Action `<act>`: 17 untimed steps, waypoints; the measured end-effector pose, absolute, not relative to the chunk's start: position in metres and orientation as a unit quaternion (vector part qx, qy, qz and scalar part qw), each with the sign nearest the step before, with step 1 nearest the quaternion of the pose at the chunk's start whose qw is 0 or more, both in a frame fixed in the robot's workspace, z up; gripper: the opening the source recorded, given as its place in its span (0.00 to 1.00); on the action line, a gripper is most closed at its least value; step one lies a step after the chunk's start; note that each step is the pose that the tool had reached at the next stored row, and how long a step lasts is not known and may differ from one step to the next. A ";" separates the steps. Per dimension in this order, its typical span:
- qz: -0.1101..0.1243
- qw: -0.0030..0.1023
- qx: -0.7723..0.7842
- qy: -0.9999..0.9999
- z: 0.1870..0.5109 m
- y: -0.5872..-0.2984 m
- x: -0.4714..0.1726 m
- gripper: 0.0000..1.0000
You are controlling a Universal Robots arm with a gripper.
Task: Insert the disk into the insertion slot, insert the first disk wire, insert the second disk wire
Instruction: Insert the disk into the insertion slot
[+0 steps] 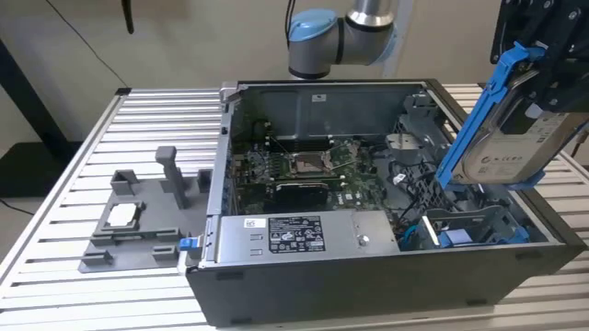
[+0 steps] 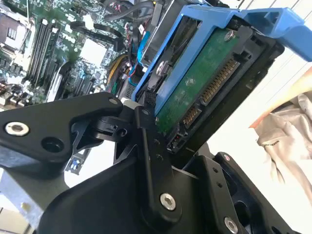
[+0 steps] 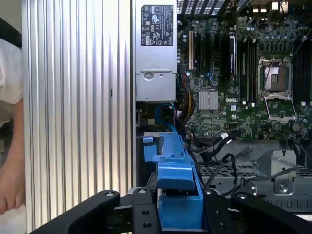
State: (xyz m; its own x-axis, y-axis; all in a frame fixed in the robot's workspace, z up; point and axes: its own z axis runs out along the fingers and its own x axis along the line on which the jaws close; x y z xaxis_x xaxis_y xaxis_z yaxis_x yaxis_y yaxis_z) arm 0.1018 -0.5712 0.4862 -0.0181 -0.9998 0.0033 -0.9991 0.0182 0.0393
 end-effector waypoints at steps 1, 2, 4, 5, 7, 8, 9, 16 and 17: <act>-0.013 0.015 0.701 -0.713 0.486 -0.571 0.102 0.33; -0.013 0.015 0.701 -0.713 0.486 -0.571 0.102 0.33; -0.013 0.015 0.701 -0.713 0.484 -0.571 0.102 0.33; -0.013 0.015 0.701 -0.713 0.484 -0.571 0.102 0.33; -0.013 0.015 0.701 -0.713 0.482 -0.571 0.102 0.33; -0.013 0.015 0.701 -0.713 0.480 -0.571 0.102 0.33; -0.013 0.015 0.701 -0.713 0.479 -0.571 0.102 0.33; -0.012 0.015 0.701 -0.713 0.468 -0.571 0.103 0.33; -0.012 0.015 0.701 -0.713 0.467 -0.571 0.104 0.33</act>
State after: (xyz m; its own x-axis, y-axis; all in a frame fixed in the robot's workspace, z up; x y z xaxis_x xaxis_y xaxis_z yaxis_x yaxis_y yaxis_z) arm 0.1037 -0.5714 0.4668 -0.0165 -0.9999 0.0044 -0.9991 0.0167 0.0393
